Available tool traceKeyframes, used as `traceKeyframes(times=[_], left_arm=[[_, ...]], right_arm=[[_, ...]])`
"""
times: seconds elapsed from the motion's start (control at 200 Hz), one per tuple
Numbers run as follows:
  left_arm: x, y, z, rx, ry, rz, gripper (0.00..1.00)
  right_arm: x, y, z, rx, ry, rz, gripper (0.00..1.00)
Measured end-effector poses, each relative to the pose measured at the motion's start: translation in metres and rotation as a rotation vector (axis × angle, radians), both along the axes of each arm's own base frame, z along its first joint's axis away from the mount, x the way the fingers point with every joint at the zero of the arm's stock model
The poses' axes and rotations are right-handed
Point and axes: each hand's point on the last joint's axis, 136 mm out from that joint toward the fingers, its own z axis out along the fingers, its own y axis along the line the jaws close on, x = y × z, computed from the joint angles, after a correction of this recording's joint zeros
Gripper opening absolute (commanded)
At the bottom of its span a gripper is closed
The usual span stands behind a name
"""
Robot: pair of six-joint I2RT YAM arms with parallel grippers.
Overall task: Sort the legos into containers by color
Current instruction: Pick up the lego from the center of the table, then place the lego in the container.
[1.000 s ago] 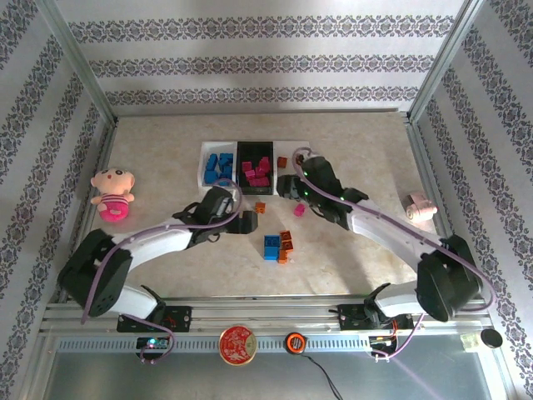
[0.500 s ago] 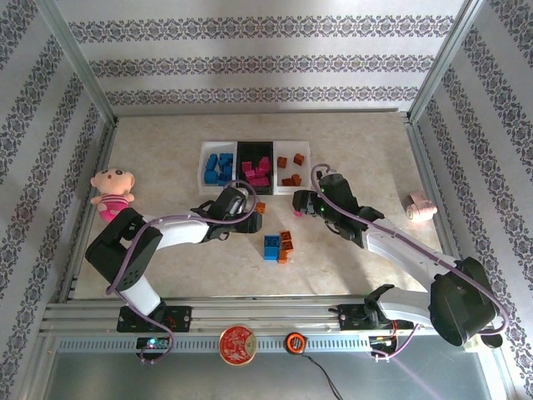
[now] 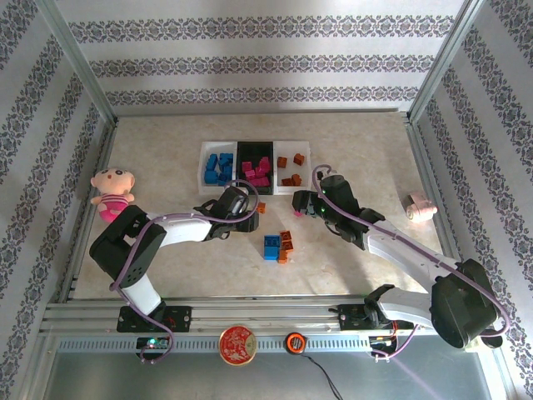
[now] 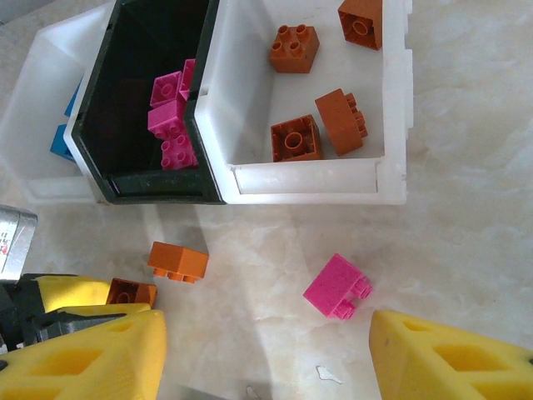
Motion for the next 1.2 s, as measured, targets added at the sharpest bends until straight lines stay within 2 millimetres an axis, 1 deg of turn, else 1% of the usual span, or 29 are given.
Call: traceKeyframes(times=[0.05, 0.19, 0.315, 0.45, 0.525, 0.61, 0.695, 0.75, 0.82, 0.854, 0.914, 0.959, 1.019, 1.129, 1.199], left_arm=[[0.001, 0.001, -0.001, 0.010, -0.004, -0.002, 0.54], [0.002, 0.007, -0.004, 0.053, -0.015, 0.000, 0.39], [0.002, 0.008, 0.000, 0.053, -0.023, -0.004, 0.31], [-0.004, 0.006, 0.005, 0.022, -0.027, -0.020, 0.26], [-0.005, 0.003, 0.018, -0.008, -0.046, -0.029, 0.25], [0.002, -0.006, 0.043, -0.055, -0.084, -0.043, 0.25], [0.020, -0.025, 0.077, -0.112, -0.132, -0.060, 0.25], [0.038, -0.041, 0.104, -0.152, -0.174, -0.071, 0.24], [0.062, -0.062, 0.134, -0.198, -0.223, -0.087, 0.24], [0.073, -0.073, 0.146, -0.217, -0.242, -0.097, 0.24], [0.092, -0.089, 0.157, -0.236, -0.262, -0.110, 0.24], [0.104, -0.099, 0.161, -0.245, -0.268, -0.120, 0.24], [0.119, -0.112, 0.158, -0.245, -0.263, -0.128, 0.24], [0.141, -0.129, 0.137, -0.222, -0.228, -0.132, 0.25], [0.153, -0.136, 0.121, -0.202, -0.197, -0.130, 0.30]], right_arm=[[0.000, 0.000, -0.001, 0.000, 0.001, -0.001, 0.66], [-0.003, -0.002, -0.006, -0.004, 0.009, -0.002, 0.66], [-0.005, -0.008, -0.010, -0.007, 0.014, -0.014, 0.66], [-0.006, -0.020, -0.010, -0.003, 0.008, -0.047, 0.66], [-0.006, -0.028, -0.010, 0.000, 0.001, -0.073, 0.66], [-0.007, -0.038, -0.012, 0.002, 0.001, -0.108, 0.66], [-0.012, -0.044, -0.019, -0.001, 0.012, -0.129, 0.66], [-0.015, -0.048, -0.024, -0.002, 0.021, -0.139, 0.66], [-0.020, -0.052, -0.029, 0.001, 0.029, -0.153, 0.66], [-0.022, -0.053, -0.032, 0.001, 0.032, -0.158, 0.66], [-0.026, -0.055, -0.034, 0.001, 0.036, -0.160, 0.66], [-0.027, -0.056, -0.035, 0.001, 0.036, -0.160, 0.66], [-0.028, -0.056, -0.034, 0.005, 0.031, -0.160, 0.66], [-0.029, -0.056, -0.029, 0.013, 0.018, -0.160, 0.66], [-0.029, -0.056, -0.027, 0.017, 0.012, -0.158, 0.66]])
